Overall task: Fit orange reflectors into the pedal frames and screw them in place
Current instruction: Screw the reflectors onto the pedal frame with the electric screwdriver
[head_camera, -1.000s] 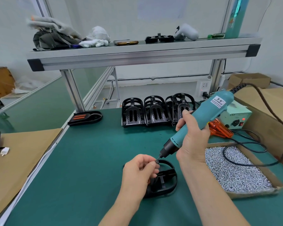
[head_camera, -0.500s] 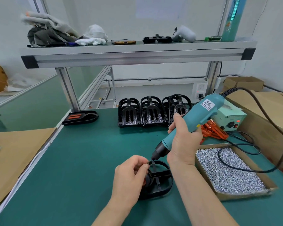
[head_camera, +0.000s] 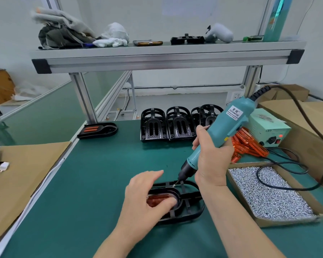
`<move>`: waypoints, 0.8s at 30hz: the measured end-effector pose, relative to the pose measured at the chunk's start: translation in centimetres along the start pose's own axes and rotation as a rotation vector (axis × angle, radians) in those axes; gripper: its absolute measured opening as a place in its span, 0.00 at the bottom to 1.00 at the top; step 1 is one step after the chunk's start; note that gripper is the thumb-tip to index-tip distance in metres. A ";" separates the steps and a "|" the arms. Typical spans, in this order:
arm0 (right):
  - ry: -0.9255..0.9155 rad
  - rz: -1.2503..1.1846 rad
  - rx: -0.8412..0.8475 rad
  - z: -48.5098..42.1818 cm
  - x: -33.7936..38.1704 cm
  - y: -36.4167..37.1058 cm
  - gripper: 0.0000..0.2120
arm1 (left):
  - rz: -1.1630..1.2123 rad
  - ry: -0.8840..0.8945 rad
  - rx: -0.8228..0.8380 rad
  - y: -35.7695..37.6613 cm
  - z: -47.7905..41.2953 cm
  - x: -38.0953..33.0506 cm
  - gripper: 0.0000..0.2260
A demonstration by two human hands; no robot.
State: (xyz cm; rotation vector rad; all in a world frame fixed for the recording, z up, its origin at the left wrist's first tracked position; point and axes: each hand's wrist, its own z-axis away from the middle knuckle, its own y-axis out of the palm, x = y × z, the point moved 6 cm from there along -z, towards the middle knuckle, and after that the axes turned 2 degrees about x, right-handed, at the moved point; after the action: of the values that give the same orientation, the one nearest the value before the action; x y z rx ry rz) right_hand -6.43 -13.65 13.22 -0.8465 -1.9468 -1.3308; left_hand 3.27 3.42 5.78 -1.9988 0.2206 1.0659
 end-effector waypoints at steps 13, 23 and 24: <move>-0.045 0.174 0.172 2.5 -1.7 1.2 0.07 | -0.251 0.086 0.185 2.3 0.9 3.4 0.49; -0.013 0.222 0.168 2.6 -3.0 0.6 0.10 | -0.194 0.089 0.157 2.3 1.0 3.3 0.42; -0.011 0.225 0.168 2.6 -3.1 0.6 0.11 | -0.191 0.091 0.153 2.3 1.0 3.4 0.42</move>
State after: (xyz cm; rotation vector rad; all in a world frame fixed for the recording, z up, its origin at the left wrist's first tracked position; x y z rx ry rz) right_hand -4.44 -11.55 10.31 -0.9592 -1.8786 -1.0188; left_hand 3.63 3.39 1.60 -1.8898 0.1507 0.8143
